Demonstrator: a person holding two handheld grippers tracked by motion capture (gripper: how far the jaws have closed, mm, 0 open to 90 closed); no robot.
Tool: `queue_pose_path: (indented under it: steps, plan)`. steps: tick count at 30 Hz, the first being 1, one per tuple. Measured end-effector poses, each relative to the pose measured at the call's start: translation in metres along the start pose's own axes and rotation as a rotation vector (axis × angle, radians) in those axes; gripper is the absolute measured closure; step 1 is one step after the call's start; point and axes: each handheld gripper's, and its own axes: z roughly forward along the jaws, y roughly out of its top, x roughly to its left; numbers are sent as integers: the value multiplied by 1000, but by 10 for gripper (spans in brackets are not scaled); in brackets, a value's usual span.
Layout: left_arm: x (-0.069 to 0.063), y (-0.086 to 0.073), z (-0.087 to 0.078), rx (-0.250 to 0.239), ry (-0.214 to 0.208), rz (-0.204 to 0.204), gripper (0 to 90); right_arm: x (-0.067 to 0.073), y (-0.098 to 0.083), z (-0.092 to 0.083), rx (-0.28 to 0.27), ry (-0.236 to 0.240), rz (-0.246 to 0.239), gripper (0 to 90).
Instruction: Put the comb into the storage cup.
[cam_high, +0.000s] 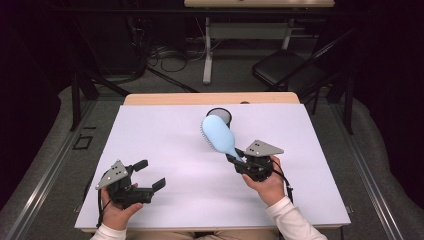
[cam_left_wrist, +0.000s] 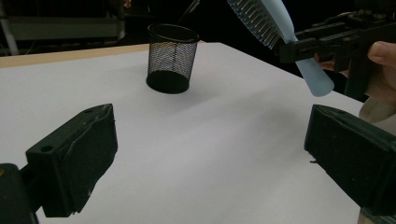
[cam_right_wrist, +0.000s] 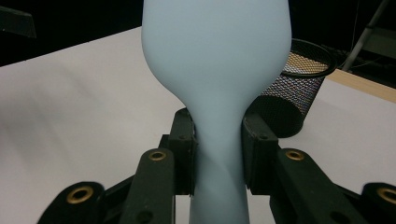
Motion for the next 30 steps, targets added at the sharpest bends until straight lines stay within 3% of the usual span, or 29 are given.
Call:
queue_pose_path:
  steps: [14, 23, 30]
  plan:
    - [-3, 20, 4, 20, -32, -22, 27, 1, 0, -2, -10, 2, -5, 692]
    - [-7, 35, 6, 27, -28, -29, 27, 1, 1, -3, -19, 0, -2, 692]
    - [-6, 44, 8, 41, -1, -21, 28, 1, 1, -3, -19, 1, -3, 692]
